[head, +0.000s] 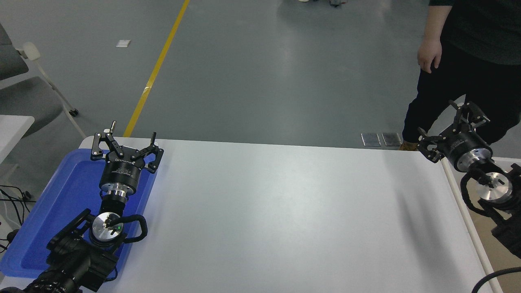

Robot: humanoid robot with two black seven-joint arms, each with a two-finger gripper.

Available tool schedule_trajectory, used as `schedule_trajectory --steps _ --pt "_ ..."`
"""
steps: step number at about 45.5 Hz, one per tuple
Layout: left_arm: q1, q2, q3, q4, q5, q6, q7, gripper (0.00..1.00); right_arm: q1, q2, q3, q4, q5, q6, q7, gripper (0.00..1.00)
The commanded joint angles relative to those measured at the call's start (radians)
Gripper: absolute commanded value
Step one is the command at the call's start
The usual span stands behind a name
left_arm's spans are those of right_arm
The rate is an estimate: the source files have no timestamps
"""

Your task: Pick up paper ball place in dustbin

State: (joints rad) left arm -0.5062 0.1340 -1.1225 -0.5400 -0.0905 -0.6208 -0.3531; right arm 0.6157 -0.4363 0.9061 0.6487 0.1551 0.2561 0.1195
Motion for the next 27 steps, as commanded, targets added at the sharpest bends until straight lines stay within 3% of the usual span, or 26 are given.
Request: schedule_trajectory --steps 1,27 --pt "0.0 -0.001 0.0 0.0 -0.002 0.001 -0.001 1.0 -0.007 0.051 0.016 -0.006 0.106 0.055 0.002 1.0" --pt "0.002 0.0 0.0 0.002 -0.002 0.001 -0.004 1.0 -0.079 0.085 0.02 -0.066 0.159 0.181 0.002 1.0"
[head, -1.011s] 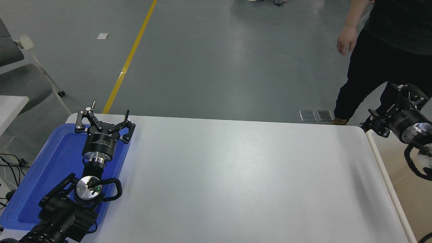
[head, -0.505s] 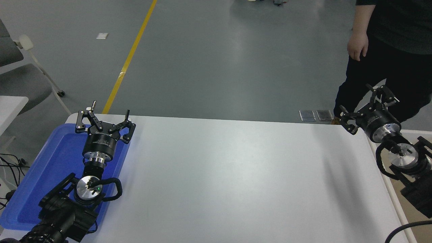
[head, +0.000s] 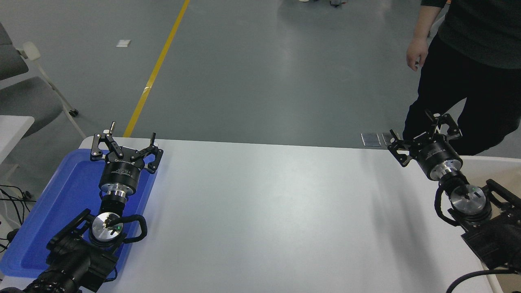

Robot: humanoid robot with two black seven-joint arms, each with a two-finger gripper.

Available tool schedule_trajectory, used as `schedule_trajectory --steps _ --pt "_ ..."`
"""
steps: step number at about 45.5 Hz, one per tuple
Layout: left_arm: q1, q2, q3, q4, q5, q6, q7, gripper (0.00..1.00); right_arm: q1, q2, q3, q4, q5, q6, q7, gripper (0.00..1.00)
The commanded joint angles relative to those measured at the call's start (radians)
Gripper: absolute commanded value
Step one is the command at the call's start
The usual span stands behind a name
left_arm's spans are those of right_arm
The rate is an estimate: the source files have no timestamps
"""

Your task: Pick up paper ball place in dustbin

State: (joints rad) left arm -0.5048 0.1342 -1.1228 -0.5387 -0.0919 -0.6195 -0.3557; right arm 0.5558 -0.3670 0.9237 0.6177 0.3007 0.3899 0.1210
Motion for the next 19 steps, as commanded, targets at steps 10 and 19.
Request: schedule_trajectory --steps 10,19 --pt "0.0 -0.001 0.0 0.0 0.0 0.0 -0.002 1.0 -0.031 0.036 0.003 -0.096 0.014 0.107 0.0 1.0" --pt "0.002 -0.001 -0.002 0.0 0.0 0.001 -0.002 1.0 -0.05 0.042 0.0 -0.108 0.014 0.118 0.0 1.0"
